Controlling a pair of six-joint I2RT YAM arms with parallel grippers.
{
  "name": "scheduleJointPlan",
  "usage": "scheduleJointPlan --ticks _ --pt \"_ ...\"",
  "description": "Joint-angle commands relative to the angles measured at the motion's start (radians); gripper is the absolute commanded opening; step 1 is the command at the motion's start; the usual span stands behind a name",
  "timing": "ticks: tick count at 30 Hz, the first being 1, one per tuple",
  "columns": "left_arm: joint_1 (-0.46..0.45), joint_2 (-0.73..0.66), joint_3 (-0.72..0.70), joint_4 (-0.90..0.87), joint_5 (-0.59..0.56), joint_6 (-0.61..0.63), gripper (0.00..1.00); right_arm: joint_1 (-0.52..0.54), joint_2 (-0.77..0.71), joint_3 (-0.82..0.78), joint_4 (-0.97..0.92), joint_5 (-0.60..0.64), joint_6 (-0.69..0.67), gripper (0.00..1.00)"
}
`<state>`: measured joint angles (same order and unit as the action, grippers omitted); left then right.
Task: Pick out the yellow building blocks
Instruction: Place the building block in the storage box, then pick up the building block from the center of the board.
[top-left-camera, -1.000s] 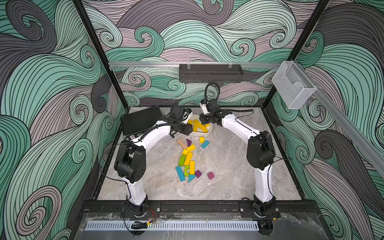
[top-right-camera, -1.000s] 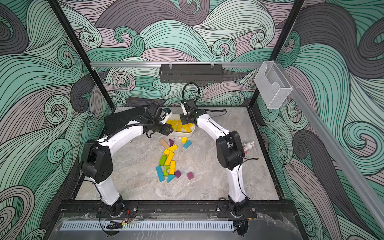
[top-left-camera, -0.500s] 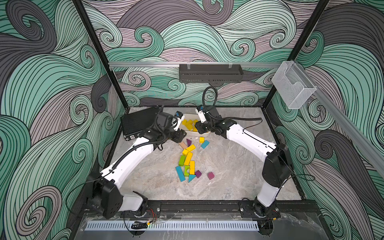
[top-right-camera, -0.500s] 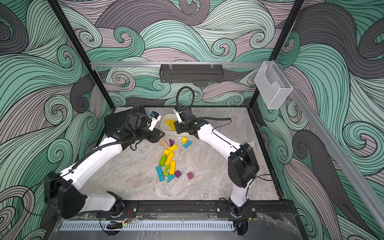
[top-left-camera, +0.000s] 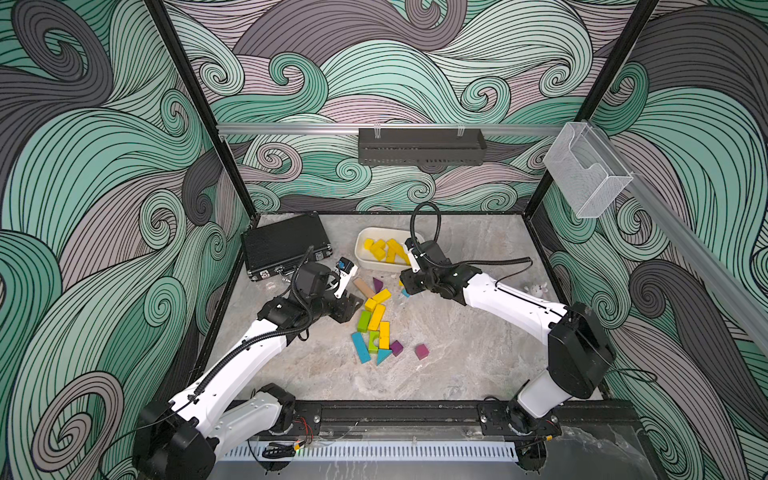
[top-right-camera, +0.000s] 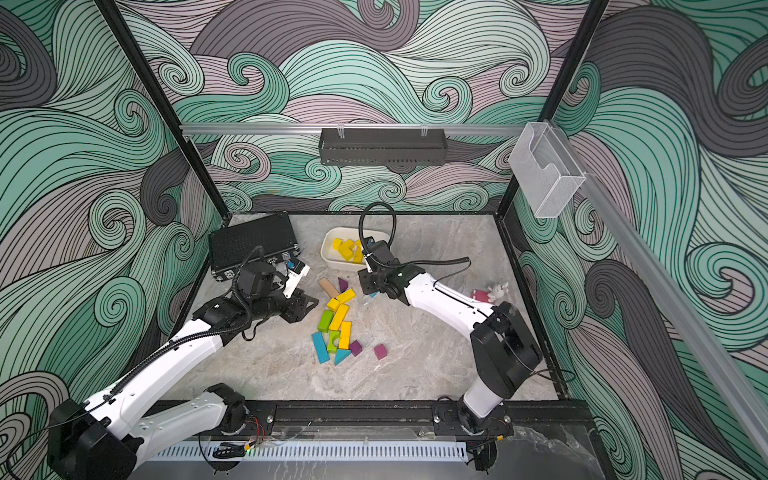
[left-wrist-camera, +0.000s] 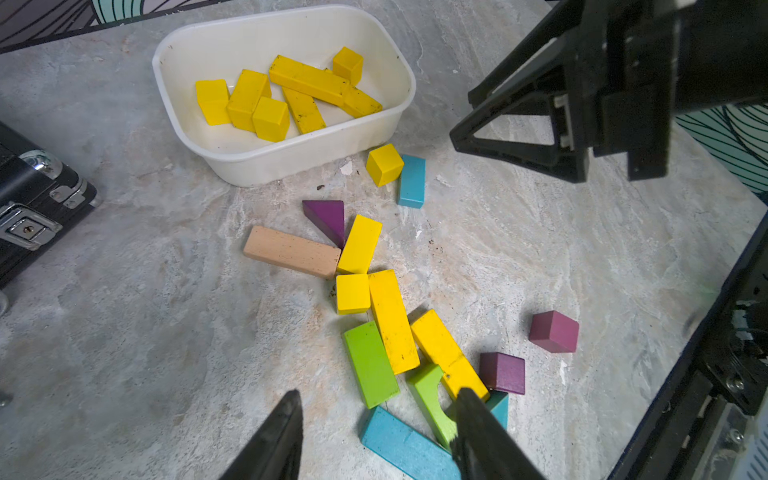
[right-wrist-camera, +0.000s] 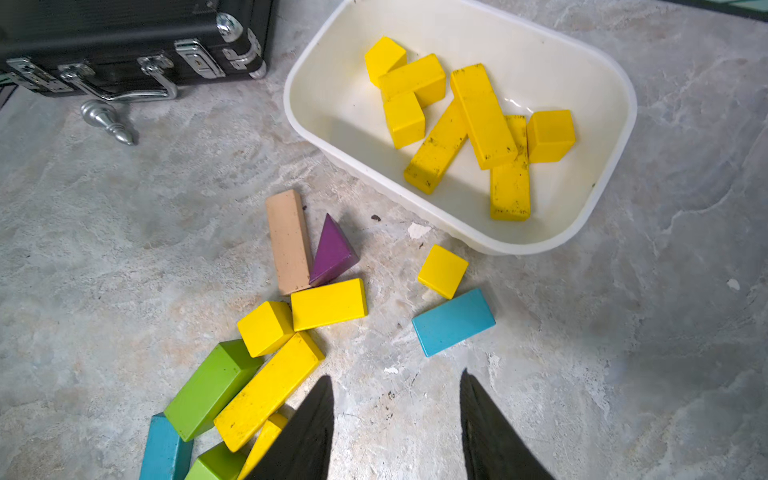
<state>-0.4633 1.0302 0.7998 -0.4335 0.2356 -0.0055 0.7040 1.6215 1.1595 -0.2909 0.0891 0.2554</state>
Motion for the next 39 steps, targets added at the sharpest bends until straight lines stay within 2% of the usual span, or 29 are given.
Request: scheduleJointPlan --ticks 1,15,28,39 --pt "-0.006 0.003 0.003 0.007 0.030 -0.014 0.58 0.003 0.019 -0.022 0.055 0.021 0.053 0.51" --pt "-0.005 0.138 0.102 -0.082 0.065 -0.050 0.59 -0.001 0.125 -0.019 0.114 0.090 0.104 0.55" --pt "-0.001 0.146 0.100 -0.076 0.063 -0.047 0.59 -0.001 0.231 0.011 0.178 0.160 0.139 0.55" --pt "0.004 0.156 0.101 -0.074 0.067 -0.049 0.60 0.000 0.323 0.072 0.207 0.154 0.159 0.54"
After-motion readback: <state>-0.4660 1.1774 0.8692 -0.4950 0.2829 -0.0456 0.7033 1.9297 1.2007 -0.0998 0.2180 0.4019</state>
